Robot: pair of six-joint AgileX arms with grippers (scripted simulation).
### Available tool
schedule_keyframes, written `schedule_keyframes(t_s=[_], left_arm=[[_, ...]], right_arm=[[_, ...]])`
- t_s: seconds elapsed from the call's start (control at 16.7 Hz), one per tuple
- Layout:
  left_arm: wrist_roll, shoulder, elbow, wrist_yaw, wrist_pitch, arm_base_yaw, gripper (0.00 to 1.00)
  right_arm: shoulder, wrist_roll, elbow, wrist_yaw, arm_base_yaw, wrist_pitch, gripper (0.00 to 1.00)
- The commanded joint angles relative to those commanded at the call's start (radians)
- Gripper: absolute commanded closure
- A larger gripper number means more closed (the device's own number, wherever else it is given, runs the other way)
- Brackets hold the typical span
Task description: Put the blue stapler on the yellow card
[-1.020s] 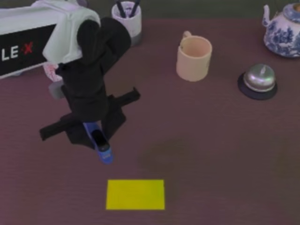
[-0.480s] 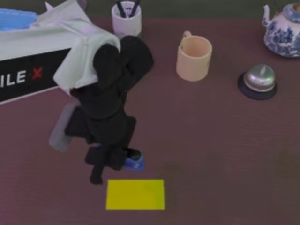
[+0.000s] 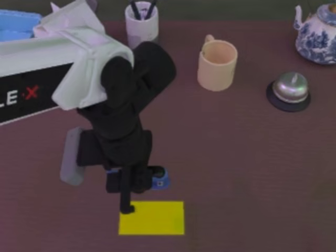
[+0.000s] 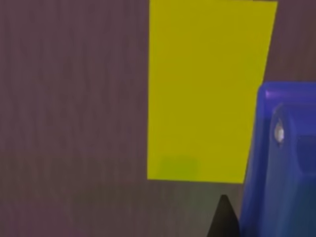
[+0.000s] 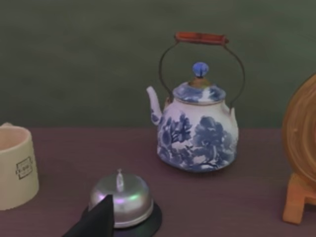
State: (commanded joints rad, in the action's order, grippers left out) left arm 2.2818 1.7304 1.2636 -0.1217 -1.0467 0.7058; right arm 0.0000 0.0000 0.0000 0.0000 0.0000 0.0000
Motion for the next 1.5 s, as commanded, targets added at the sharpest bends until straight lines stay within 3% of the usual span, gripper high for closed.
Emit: schedule_keyframes(t_s=[0.3, 0.84, 1.14, 1.5], left_arm=[[-0.002, 0.011, -0.007, 0.001, 0.014, -0.003, 1.00], [0.028, 0.158, -0.196, 0.001, 0.362, 0.030, 1.00], [0.031, 0.172, -0.212, 0.001, 0.388, 0.034, 1.00], [0.031, 0.172, -0.212, 0.001, 0.388, 0.034, 0.55]], right_arm=[[0.000, 0.000, 0.000, 0.000, 0.000, 0.000, 0.00], [0.000, 0.000, 0.000, 0.000, 0.000, 0.000, 0.00], [0.000, 0.000, 0.000, 0.000, 0.000, 0.000, 0.00], [0.000, 0.000, 0.000, 0.000, 0.000, 0.000, 0.00]])
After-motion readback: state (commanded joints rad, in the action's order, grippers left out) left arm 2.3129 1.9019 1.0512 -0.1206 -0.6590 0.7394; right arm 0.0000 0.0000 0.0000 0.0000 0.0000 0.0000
